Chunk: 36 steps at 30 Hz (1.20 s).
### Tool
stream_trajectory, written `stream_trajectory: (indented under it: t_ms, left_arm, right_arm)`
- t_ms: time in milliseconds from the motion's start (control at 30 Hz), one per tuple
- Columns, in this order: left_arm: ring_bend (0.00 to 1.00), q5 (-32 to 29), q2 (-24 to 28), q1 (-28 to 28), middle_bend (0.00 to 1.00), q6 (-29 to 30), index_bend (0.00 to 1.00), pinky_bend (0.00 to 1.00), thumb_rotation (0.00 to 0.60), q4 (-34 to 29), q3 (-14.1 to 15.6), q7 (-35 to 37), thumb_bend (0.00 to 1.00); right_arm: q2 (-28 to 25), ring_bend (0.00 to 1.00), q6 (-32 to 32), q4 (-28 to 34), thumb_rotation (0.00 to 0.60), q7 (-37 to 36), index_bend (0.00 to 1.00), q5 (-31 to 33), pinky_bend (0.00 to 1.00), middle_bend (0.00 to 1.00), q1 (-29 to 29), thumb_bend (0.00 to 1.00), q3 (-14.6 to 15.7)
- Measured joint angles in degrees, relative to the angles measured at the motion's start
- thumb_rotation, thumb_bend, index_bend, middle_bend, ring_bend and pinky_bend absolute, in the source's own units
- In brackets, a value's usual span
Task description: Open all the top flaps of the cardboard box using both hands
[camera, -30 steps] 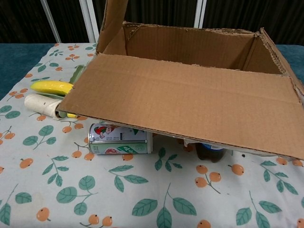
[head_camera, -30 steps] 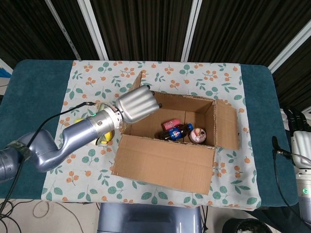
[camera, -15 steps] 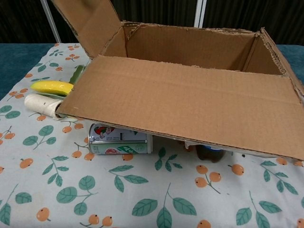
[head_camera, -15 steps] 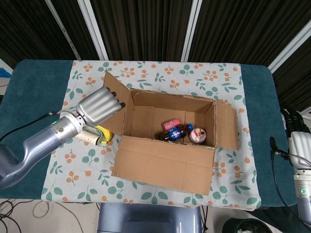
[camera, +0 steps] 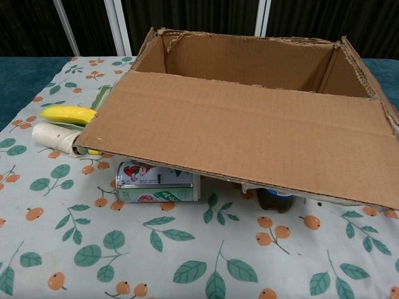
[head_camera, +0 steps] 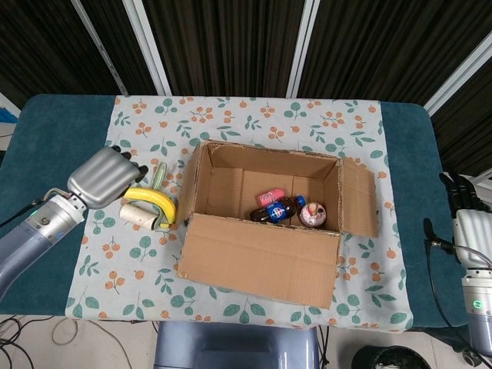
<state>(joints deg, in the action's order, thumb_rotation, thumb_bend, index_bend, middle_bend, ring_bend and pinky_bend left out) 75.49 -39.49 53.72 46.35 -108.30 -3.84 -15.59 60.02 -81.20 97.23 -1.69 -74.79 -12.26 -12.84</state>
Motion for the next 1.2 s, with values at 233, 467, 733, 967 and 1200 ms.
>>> stream_trajectory:
  t_ms: [233, 467, 733, 967, 1200]
  left_arm:
    - [0.16, -1.15, -1.88, -6.96, 0.19, 5.79, 0.21, 0.25, 0.600, 0.78, 1.40, 0.93, 0.35]
    - [0.00, -5.58, -8.47, -15.53, 0.00, 19.72, 0.00, 0.05, 0.600, 0.15, 1.48, 1.16, 0.13]
    - [0.00, -5.70, -16.93, -29.15, 0.00, 37.78, 0.00, 0.03, 0.600, 0.56, 2.94, 3.17, 0.11]
    - [0.00, -0.11, -21.17, -38.31, 0.00, 43.91, 0.00, 0.02, 0.600, 6.09, 7.20, 8.58, 0.10]
    - [0.00, 4.90, -24.08, -41.68, 0.00, 47.58, 0.00, 0.02, 0.600, 14.30, 8.26, 9.92, 0.10]
  right_arm:
    - [-0.06, 0.04, -0.05, 0.32, 0.600, 0.58, 0.00, -0.60, 0.23, 0.00, -0.02, 0.47, 0.18]
    - [-0.29, 0.04, -0.54, 0.44, 0.600, 1.67, 0.00, -1.16, 0.23, 0.00, 0.05, 0.33, 0.27]
    - [-0.72, 0.00, -1.73, 1.19, 0.600, 4.28, 0.00, -2.31, 0.21, 0.00, 1.53, 0.13, 2.09]
    - [-0.86, 0.00, -4.76, -0.02, 0.600, 7.90, 0.00, -6.59, 0.21, 0.00, 4.37, 0.12, 5.74]
    - [0.77, 0.00, -6.49, -4.87, 0.600, 8.10, 0.00, -10.90, 0.21, 0.00, 6.24, 0.11, 8.74]
